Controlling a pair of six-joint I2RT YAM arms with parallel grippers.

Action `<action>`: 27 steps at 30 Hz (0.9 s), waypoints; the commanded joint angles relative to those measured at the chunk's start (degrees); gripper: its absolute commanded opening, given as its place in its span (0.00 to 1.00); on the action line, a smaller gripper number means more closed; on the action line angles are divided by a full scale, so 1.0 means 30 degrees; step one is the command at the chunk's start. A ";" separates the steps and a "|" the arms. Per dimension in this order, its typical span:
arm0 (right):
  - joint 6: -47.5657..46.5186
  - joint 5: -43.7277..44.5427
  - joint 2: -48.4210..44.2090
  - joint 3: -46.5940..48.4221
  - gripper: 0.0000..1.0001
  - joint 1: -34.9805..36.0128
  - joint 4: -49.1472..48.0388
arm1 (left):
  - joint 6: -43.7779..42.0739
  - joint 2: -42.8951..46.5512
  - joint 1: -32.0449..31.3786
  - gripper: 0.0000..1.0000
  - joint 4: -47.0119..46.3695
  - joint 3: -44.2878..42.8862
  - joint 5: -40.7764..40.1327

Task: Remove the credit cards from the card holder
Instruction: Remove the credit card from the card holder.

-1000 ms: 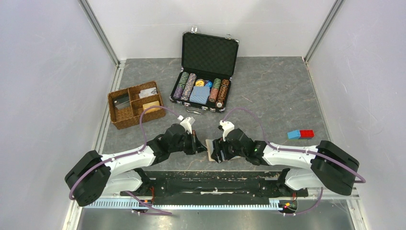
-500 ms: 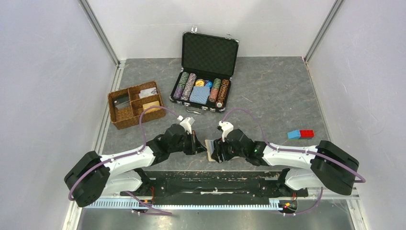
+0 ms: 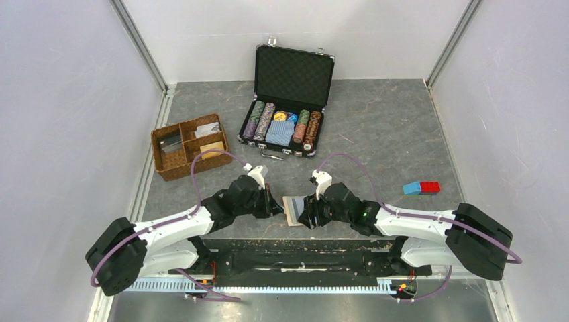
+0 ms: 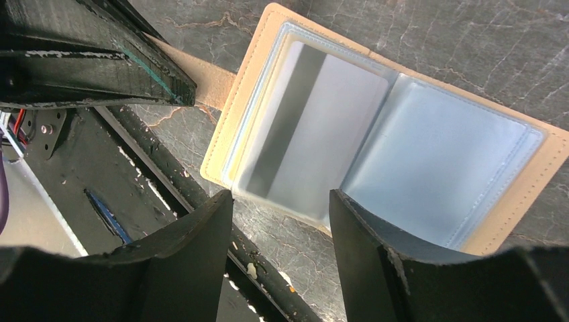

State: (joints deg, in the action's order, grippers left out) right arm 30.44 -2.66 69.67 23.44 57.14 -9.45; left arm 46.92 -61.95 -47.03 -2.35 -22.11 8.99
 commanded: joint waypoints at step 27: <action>-0.1602 0.1304 0.2028 0.2227 0.69 0.1346 -0.0070 | -0.0229 0.1197 -0.0116 0.02 -0.0271 0.0074 0.0322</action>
State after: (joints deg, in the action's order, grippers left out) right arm 26.87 -0.23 74.19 27.22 60.66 -7.73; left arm 46.65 -59.86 -47.03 -1.39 -21.74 9.45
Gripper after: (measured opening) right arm 0.706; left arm 0.056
